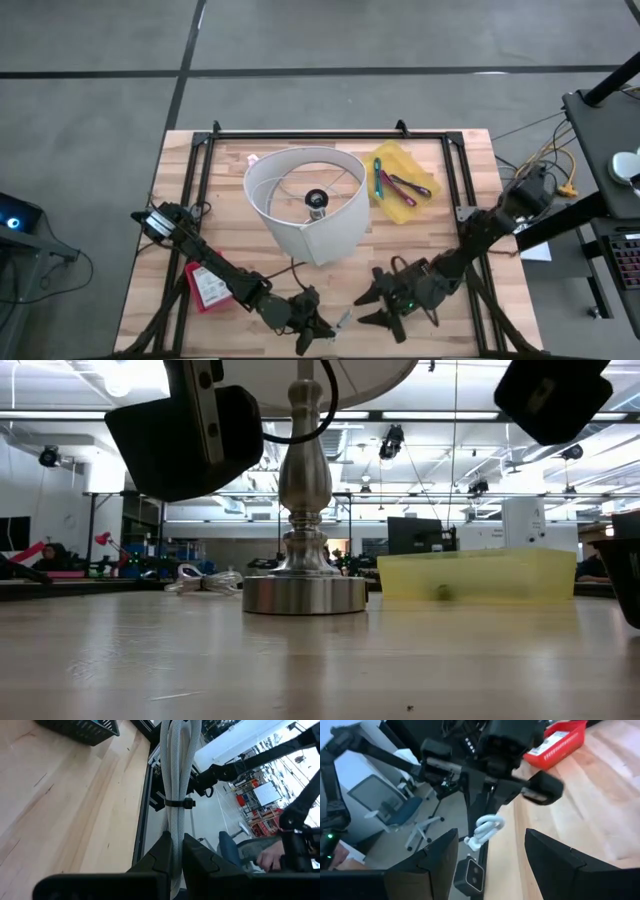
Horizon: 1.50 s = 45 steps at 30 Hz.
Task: Pick and place items into bin
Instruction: Put the white USB cable into the yellow bin
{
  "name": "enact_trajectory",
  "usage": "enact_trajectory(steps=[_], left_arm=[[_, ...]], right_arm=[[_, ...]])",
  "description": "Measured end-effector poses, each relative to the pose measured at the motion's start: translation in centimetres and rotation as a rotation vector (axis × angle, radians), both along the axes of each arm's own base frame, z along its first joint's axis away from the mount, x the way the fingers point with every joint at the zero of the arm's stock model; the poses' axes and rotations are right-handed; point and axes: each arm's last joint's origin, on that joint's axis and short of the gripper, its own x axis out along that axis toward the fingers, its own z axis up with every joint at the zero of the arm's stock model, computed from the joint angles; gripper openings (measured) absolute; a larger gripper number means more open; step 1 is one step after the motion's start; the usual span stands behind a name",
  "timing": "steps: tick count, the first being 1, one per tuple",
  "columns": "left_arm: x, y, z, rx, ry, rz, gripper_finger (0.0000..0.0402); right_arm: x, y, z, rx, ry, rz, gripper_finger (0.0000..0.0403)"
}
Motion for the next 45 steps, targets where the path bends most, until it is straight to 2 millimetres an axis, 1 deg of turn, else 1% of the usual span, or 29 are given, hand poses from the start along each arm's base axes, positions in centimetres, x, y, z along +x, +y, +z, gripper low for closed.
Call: enact_trajectory(steps=[5,8,14,17,20,24,34,37,39,42,45], left_arm=[[0.0,0.0,0.0,0.0,0.0,0.0,0.0011],[0.0,0.0,0.0,0.0,0.0,-0.001,0.0011],[0.0,0.0,0.0,-0.002,-0.002,0.0,0.0011],[0.0,0.0,0.1,-0.003,-0.005,0.0,0.0011],[0.0,0.0,0.1,-0.004,-0.006,0.0,0.0011],[0.0,0.0,0.1,-0.005,-0.008,0.001,0.0011],[0.0,0.0,0.1,-0.005,-0.008,0.003,0.0011],[0.0,0.0,0.1,-0.007,-0.01,0.003,0.0012],[0.0,0.0,0.2,-0.015,-0.011,-0.003,0.0021],[0.0,-0.1,0.2,-0.024,-0.009,-0.029,0.0046],[-0.1,-0.2,0.2,-0.032,-0.002,-0.068,0.0081]], right_arm=[[1.7,1.5,-0.3,-0.001,0.002,0.005,0.0215],[2.1,1.9,-0.2,-0.001,-0.002,0.001,0.0215],[2.6,1.7,0.2,0.002,-0.009,-0.014,0.0214],[2.7,1.5,0.1,0.001,0.002,-0.022,0.0205],[2.7,1.4,-0.3,0.007,0.047,-0.031,0.0184],[2.7,1.4,-0.6,0.006,0.071,-0.027,0.0144],[2.6,1.4,-0.3,0.009,0.064,-0.024,0.0023],[2.6,1.4,-0.3,0.008,0.06,-0.023,0.0015],[2.6,1.4,-0.3,0.005,0.063,-0.02,0.0013],[2.4,1.2,-0.3,-0.019,0.1,-0.001,0.0012],[1.8,0.8,-0.1,-0.053,0.171,-0.003,0.0011]])
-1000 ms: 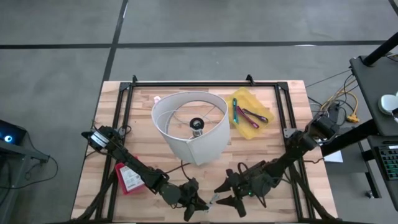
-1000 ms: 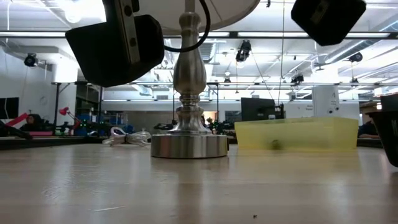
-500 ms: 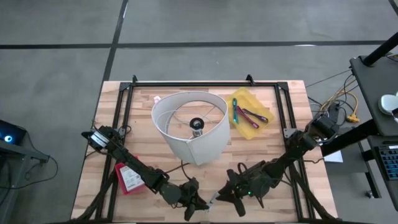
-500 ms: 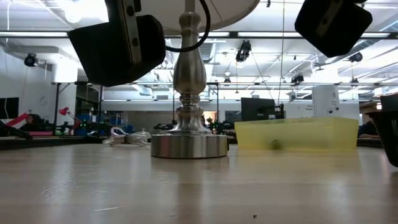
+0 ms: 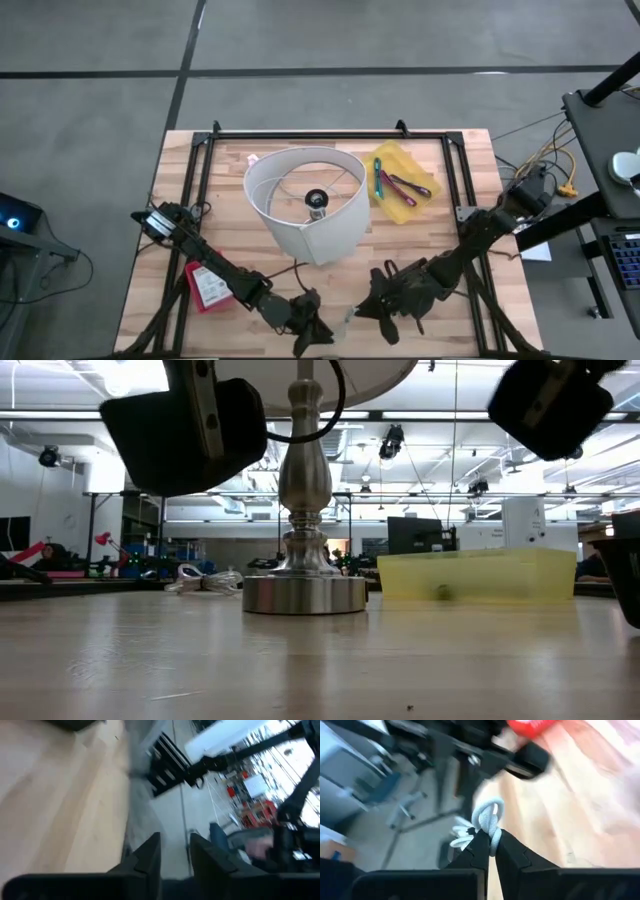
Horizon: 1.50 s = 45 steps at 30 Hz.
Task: Pick and place items into bin
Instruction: Put the white USB cable into the yellow bin, then return to Home Position
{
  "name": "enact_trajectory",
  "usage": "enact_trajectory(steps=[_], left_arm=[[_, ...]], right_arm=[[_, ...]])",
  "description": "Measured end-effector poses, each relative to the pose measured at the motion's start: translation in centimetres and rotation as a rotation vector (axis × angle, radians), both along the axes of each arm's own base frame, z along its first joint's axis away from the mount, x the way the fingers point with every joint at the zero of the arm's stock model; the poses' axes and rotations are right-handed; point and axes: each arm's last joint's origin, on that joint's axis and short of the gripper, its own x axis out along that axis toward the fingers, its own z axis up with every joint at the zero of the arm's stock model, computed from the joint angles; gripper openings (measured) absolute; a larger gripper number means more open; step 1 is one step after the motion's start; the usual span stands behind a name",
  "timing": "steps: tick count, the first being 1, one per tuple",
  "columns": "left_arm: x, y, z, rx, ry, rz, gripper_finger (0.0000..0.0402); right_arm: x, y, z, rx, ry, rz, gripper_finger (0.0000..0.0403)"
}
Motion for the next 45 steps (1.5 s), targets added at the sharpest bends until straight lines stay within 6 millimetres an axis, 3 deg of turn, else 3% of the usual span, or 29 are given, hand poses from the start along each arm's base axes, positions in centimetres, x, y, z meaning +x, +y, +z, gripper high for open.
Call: enact_trajectory(steps=[6,12,19,25,31,40,45], left_arm=[[-0.2,-0.4,0.0,-0.072,0.04,-0.109,0.014],[-0.3,-0.4,-0.1,-0.111,0.073,-0.113,0.0157],[-0.3,-0.3,-0.2,-0.108,0.077,-0.114,0.0158],[-0.3,-0.2,-0.3,-0.108,0.078,-0.112,0.0158],[0.1,0.4,-0.3,-0.105,0.076,-0.095,0.0158],[1.1,2.5,-0.6,-0.063,0.062,-0.05,0.0157],[0.9,3.6,1.7,0.029,-0.061,-0.056,0.0142]], right_arm=[[-2.3,-2.7,1.4,-0.11,0.212,-0.075,0.0011],[-5.8,-8.2,4.4,-0.284,0.352,-0.298,0.0011],[-10.8,-15.9,8.2,-0.454,0.36,-0.683,0.0011],[-13.2,-20.0,10.3,-0.517,0.319,-0.84,0.0012],[-13.8,-22.4,10.4,-0.473,0.404,-0.844,0.0057],[-12.7,-24.1,10.6,-0.474,0.425,-0.826,0.0181],[-13.1,-24.3,11.0,-0.494,0.407,-0.847,0.0214]])
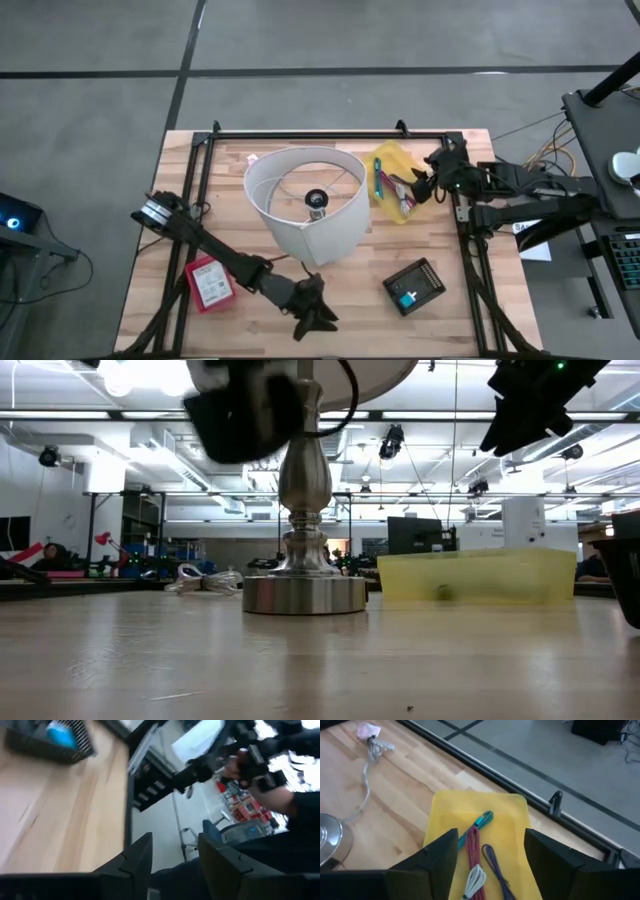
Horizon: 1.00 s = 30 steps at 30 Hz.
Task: Pick and place items into bin
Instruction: Return to Home Position
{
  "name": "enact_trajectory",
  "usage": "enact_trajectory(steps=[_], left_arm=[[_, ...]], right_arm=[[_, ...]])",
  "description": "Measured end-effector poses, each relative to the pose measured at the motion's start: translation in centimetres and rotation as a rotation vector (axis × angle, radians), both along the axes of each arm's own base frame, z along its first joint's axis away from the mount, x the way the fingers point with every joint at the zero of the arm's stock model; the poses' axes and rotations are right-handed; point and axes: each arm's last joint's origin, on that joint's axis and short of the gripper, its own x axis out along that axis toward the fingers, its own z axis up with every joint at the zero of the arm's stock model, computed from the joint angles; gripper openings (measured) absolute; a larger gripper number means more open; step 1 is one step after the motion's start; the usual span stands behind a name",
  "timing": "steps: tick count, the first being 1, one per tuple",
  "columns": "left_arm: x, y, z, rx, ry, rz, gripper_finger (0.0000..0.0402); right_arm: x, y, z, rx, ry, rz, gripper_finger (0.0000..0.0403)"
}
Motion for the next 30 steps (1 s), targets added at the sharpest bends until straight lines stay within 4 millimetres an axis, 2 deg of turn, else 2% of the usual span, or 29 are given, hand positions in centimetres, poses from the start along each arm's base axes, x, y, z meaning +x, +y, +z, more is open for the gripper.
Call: enact_trajectory(steps=[5,8,18,23,30], left_arm=[[-1.2,0.7,1.9,0.085,-0.066,-0.023,0.0109],[-2.3,0.6,2.8,0.103,-0.061,-0.11,0.0083],[-5.4,1.1,5.1,0.046,0.126,-0.427,0.0006],[-7.1,2.1,8.4,0.101,-0.038,-0.462,0.0002],[-9.8,4.4,13.4,0.216,-0.293,-0.316,0.0001]], right_arm=[[-0.5,0.0,0.3,-0.012,-0.019,0.001,0.0212],[-0.6,0.0,0.4,-0.013,-0.027,0.0,0.0207],[-0.7,0.0,0.5,-0.013,-0.034,-0.001,0.0203],[-0.7,0.1,0.5,-0.007,-0.039,0.002,0.0203],[-0.9,0.1,0.6,-0.008,-0.049,0.003,0.0203]])
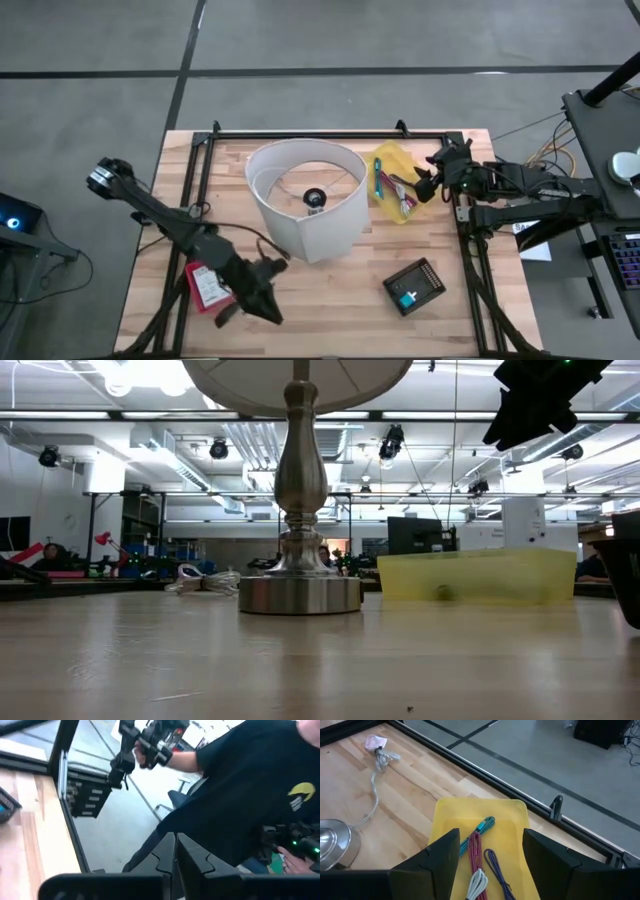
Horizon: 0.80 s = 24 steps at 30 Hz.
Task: Pick and place items into bin
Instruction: Return to Home Position
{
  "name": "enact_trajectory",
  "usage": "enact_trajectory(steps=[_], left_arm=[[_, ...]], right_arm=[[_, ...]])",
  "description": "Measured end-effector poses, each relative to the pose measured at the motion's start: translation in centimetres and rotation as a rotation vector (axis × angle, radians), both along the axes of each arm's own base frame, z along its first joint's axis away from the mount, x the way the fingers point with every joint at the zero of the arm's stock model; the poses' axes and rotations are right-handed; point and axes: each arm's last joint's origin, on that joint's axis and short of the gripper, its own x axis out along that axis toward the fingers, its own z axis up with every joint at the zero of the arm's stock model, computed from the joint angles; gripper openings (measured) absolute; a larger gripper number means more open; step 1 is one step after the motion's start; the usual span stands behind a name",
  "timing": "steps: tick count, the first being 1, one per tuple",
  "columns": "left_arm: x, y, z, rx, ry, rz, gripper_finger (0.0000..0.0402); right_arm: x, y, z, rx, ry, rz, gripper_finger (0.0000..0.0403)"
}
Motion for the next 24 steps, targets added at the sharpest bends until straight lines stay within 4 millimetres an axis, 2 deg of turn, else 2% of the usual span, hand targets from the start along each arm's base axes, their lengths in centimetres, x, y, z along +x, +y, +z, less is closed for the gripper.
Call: enact_trajectory(steps=[10,12,16,20,24], left_arm=[[-5.5,3.7,4.8,0.018,-0.168,0.082,0.0001],[-6.8,4.7,5.4,0.048,-0.186,0.141,0.0001],[-9.4,7.1,6.1,0.197,-0.234,0.359,0.0001],[-11.0,8.9,6.6,0.376,-0.36,0.539,0.0001],[-12.0,10.5,5.4,0.443,-0.373,0.674,0.0]], right_arm=[[0.0,0.0,0.1,0.007,-0.015,-0.006,0.0203],[0.0,0.0,0.1,0.007,-0.015,-0.006,0.0203],[0.0,0.0,0.1,0.005,-0.014,-0.004,0.0203],[0.0,0.0,0.1,0.004,-0.013,-0.004,0.0203],[0.0,0.0,0.1,0.002,-0.011,-0.003,0.0203]])
